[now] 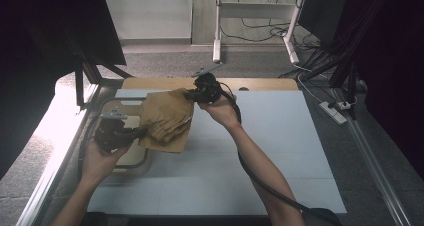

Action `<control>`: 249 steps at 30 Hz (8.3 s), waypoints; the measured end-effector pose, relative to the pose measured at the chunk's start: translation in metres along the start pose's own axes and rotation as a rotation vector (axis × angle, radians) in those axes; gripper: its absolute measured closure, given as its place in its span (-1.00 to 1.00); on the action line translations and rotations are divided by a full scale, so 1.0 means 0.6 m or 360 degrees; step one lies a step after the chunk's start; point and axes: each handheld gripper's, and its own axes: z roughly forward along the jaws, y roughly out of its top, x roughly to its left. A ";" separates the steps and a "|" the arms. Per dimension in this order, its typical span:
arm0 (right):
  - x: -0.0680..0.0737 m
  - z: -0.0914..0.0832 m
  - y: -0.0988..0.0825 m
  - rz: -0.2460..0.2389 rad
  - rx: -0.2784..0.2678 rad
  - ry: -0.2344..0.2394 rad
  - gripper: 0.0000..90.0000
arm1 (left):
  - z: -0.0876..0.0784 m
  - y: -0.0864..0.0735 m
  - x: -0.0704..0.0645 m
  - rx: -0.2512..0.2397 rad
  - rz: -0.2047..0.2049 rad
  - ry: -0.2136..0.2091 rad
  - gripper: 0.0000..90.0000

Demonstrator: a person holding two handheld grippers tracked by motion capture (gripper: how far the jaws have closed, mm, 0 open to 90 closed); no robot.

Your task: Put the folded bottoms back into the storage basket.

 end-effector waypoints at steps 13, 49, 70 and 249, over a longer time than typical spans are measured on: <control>0.034 0.041 0.029 -0.0047 -0.0009 0.0054 0.85 | -0.046 -0.032 0.030 -0.0029 -0.0056 0.0064 0.89; 0.119 0.167 0.065 -0.0131 -0.0014 0.0162 0.85 | -0.120 -0.133 0.103 -0.0025 -0.0208 0.0226 0.88; 0.129 0.230 0.023 -0.0172 0.0089 0.0132 0.84 | -0.074 -0.172 0.119 0.0080 -0.0255 0.0255 0.87; 0.174 -0.107 -0.170 -0.0139 0.0159 0.0112 -1.00 | -0.069 -0.209 -0.046 -0.0158 -0.0147 -0.0078 -0.97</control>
